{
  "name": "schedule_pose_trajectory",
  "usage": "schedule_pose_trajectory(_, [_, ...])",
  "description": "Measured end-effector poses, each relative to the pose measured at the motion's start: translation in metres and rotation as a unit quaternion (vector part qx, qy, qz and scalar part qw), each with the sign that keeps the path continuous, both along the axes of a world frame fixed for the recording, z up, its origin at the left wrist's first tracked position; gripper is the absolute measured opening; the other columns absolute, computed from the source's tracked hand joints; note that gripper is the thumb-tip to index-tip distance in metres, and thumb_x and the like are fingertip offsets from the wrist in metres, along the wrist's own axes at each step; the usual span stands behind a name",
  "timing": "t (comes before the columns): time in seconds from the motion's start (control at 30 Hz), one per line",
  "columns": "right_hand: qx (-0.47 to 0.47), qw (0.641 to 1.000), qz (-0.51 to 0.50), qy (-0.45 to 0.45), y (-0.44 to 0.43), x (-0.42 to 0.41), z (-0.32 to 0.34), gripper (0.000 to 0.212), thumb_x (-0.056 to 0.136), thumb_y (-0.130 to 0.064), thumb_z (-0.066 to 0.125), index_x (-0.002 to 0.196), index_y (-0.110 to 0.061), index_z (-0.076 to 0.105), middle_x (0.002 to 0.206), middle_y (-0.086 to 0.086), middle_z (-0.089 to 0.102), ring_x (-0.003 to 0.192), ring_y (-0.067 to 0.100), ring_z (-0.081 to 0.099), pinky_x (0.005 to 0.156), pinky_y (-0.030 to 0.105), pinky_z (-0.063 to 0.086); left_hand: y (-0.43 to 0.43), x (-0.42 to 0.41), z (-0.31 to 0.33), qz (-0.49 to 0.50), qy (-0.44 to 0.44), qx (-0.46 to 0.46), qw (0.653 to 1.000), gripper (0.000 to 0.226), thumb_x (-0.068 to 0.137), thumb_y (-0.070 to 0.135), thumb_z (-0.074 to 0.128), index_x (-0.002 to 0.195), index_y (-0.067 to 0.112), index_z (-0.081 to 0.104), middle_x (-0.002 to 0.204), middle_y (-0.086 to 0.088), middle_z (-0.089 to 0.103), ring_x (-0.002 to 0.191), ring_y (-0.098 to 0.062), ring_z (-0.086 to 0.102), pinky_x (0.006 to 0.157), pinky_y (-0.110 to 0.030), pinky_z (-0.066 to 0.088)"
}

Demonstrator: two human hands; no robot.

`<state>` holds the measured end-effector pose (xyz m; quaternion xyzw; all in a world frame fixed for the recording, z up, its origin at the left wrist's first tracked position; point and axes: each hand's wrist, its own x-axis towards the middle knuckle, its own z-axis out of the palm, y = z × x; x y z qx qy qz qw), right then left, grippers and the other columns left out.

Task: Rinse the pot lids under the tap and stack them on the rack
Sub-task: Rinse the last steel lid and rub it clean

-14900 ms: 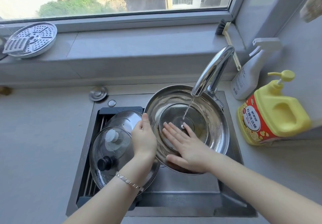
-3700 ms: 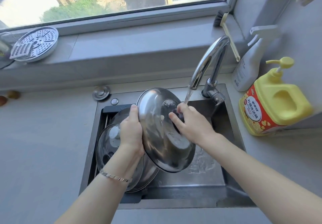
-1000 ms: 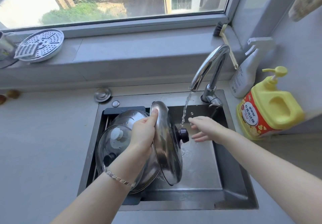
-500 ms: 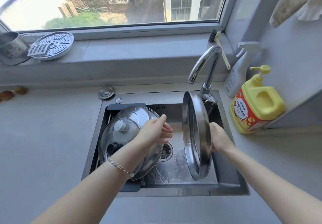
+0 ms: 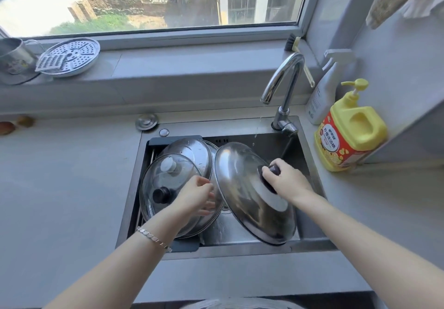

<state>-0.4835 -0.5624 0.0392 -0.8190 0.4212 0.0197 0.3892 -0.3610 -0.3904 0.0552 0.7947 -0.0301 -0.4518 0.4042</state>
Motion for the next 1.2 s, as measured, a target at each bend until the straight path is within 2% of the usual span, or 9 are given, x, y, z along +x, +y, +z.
schedule_pose_trajectory(0.17, [0.025, 0.999, -0.036, -0.020, 0.021, 0.003, -0.010, 0.024, 0.091, -0.043, 0.043, 0.096, -0.021, 0.049, 0.086, -0.005, 0.057, 0.085, 0.022, 0.053, 0.067, 0.031, 0.036, 0.020, 0.014, -0.003, 0.015, -0.004, 0.004, 1.000, 0.017, 0.094, 0.019, 0.046, 0.111, 0.017, 0.049, 0.098, -0.009, 0.061, 0.075, -0.020, 0.063, 0.066, -0.032, 0.054])
schedule_pose_trajectory(0.33, [-0.021, 0.998, -0.021, 0.053, 0.027, 0.014, -0.016, 0.028, 0.089, -0.049, 0.043, 0.098, -0.024, 0.049, 0.097, -0.003, 0.060, 0.089, 0.024, 0.054, 0.072, 0.031, 0.039, 0.045, 0.030, -0.004, 0.032, -0.018, 0.000, 0.999, 0.016, 0.093, 0.014, 0.045, 0.108, 0.014, 0.051, 0.090, -0.004, 0.059, 0.081, -0.024, 0.061, 0.074, -0.035, 0.052])
schedule_pose_trajectory(0.5, [-0.057, 0.998, 0.010, 0.002, 0.047, 0.043, 0.000, 0.026, 0.083, -0.054, 0.051, 0.095, -0.031, 0.051, 0.099, -0.002, 0.064, 0.094, 0.026, 0.056, 0.074, 0.032, 0.042, 0.076, 0.059, -0.017, 0.038, -0.093, 0.040, 0.994, 0.009, 0.089, 0.018, 0.048, 0.092, 0.024, 0.054, 0.103, -0.004, 0.061, 0.094, -0.024, 0.064, 0.088, -0.045, 0.052])
schedule_pose_trajectory(0.63, [-0.128, 0.988, 0.089, -0.012, 0.071, 0.099, 0.021, 0.034, 0.079, -0.057, 0.056, 0.100, -0.031, 0.055, 0.097, -0.003, 0.065, 0.096, 0.023, 0.057, 0.071, 0.029, 0.040, 0.100, 0.082, -0.029, 0.047, -0.096, 0.070, 0.992, 0.029, 0.088, 0.016, 0.048, 0.116, 0.016, 0.053, 0.113, -0.009, 0.059, 0.099, -0.024, 0.056, 0.091, -0.036, 0.047])
schedule_pose_trajectory(0.77, [-0.158, 0.973, 0.165, 0.020, 0.094, 0.172, 0.015, 0.028, 0.078, -0.050, 0.057, 0.090, -0.025, 0.054, 0.086, -0.005, 0.060, 0.090, 0.022, 0.057, 0.064, 0.029, 0.035, 0.116, 0.108, -0.037, 0.064, -0.106, 0.086, 0.989, 0.042, 0.087, 0.019, 0.046, 0.129, 0.019, 0.047, 0.118, -0.006, 0.058, 0.106, -0.026, 0.056, 0.097, -0.037, 0.044])
schedule_pose_trajectory(0.9, [-0.183, 0.953, 0.223, 0.088, 0.112, 0.230, -0.012, 0.025, 0.079, -0.043, 0.054, 0.091, -0.021, 0.056, 0.091, -0.003, 0.064, 0.089, 0.022, 0.059, 0.063, 0.028, 0.041, 0.124, 0.127, -0.044, 0.073, -0.107, 0.074, 0.989, 0.043, 0.090, 0.019, 0.044, 0.133, 0.019, 0.043, 0.112, -0.005, 0.058, 0.101, -0.024, 0.054, 0.087, -0.031, 0.040])
schedule_pose_trajectory(1.03, [-0.207, 0.933, 0.256, 0.147, 0.128, 0.264, -0.038, 0.018, 0.079, -0.037, 0.052, 0.073, -0.021, 0.053, 0.066, -0.003, 0.055, 0.067, 0.023, 0.054, 0.052, 0.023, 0.035, 0.129, 0.138, -0.051, 0.072, -0.102, 0.058, 0.990, 0.043, 0.092, 0.018, 0.042, 0.136, 0.020, 0.040, 0.091, 0.007, 0.053, 0.090, -0.017, 0.050, 0.077, -0.025, 0.032])
schedule_pose_trajectory(1.13, [-0.211, 0.928, 0.257, 0.165, 0.134, 0.277, -0.050, 0.019, 0.080, -0.032, 0.051, 0.066, -0.020, 0.046, 0.061, -0.004, 0.046, 0.063, 0.021, 0.050, 0.047, 0.021, 0.028, 0.133, 0.142, -0.056, 0.067, -0.084, 0.052, 0.993, 0.044, 0.093, 0.019, 0.041, 0.136, 0.021, 0.039, 0.106, 0.001, 0.054, 0.093, -0.017, 0.052, 0.077, -0.025, 0.034])
schedule_pose_trajectory(1.2, [-0.217, 0.926, 0.266, 0.160, 0.137, 0.284, -0.053, 0.014, 0.080, -0.031, 0.051, 0.074, -0.018, 0.050, 0.066, -0.003, 0.050, 0.066, 0.021, 0.051, 0.047, 0.021, 0.028, 0.135, 0.145, -0.059, 0.067, -0.080, 0.049, 0.993, 0.044, 0.093, 0.019, 0.041, 0.137, 0.021, 0.038, 0.109, 0.000, 0.055, 0.094, -0.017, 0.052, 0.078, -0.025, 0.034])
